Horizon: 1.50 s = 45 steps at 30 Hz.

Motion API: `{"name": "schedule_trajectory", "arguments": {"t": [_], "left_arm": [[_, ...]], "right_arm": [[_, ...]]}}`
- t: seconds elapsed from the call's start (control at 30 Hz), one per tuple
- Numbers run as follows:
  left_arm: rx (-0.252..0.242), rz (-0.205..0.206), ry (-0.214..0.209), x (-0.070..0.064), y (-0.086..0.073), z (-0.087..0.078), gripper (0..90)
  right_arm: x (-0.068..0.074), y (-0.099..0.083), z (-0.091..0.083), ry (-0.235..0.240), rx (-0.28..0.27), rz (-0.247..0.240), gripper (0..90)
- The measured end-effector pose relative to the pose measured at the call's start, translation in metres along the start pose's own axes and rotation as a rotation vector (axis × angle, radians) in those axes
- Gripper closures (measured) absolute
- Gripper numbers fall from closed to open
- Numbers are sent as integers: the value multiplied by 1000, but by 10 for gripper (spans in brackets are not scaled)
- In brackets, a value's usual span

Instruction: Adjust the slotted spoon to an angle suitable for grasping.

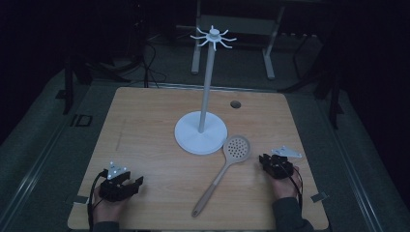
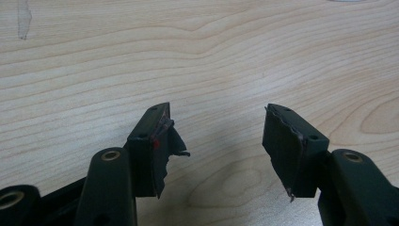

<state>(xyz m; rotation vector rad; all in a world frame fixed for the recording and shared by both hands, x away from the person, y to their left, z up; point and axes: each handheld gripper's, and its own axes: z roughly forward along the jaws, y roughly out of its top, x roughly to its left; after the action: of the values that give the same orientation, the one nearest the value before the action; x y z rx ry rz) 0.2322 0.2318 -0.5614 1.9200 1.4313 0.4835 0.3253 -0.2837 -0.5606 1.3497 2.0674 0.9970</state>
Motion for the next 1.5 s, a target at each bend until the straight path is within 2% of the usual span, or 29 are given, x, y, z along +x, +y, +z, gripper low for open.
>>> {"name": "schedule_trajectory", "arguments": {"t": [0.07, 0.13, 0.17, 0.2, 0.23, 0.3, 0.37, 0.53, 0.67, 0.83, 1.03, 1.27, 1.5], "left_arm": [[-1, 2, 0, 0, 0, 0, 431], [-2, 1, -2, -1, 0, 0, 431], [-2, 1, -2, -1, 0, 0, 431], [-1, 3, -3, -1, 0, 0, 431], [-2, 2, -3, -1, 0, 0, 431], [-2, 2, -3, -1, 0, 0, 431], [-2, -1, -2, 0, 0, 0, 431], [-1, 1, 0, 0, 0, 1, 431], [-1, 1, 1, 0, 0, 1, 431], [0, 1, 0, 0, 0, 1, 431], [-1, 0, 0, 0, 0, 1, 431], [0, 3, 0, 0, 0, 1, 431], [-1, 1, -1, 0, 0, 0, 431]], "right_arm": [[2, 1, -2, -1, -4, -3, 722], [7, 4, -5, 9, -17, -27, 714], [10, 5, -7, 21, -23, -39, 716], [16, 8, -8, 50, -45, -84, 714], [19, 10, -9, 77, -55, -99, 714], [21, 13, -9, 90, -65, -107, 714], [30, 21, -12, 107, -82, -134, 780], [40, 32, -13, 142, -115, -184, 895], [47, 39, -8, 165, -104, -203, 900], [60, 50, 2, 176, -89, -255, 900], [75, 61, 22, 187, -50, -308, 899], [89, 62, 48, 183, 23, -343, 898], [102, 61, 63, 195, 68, -387, 894]]}}
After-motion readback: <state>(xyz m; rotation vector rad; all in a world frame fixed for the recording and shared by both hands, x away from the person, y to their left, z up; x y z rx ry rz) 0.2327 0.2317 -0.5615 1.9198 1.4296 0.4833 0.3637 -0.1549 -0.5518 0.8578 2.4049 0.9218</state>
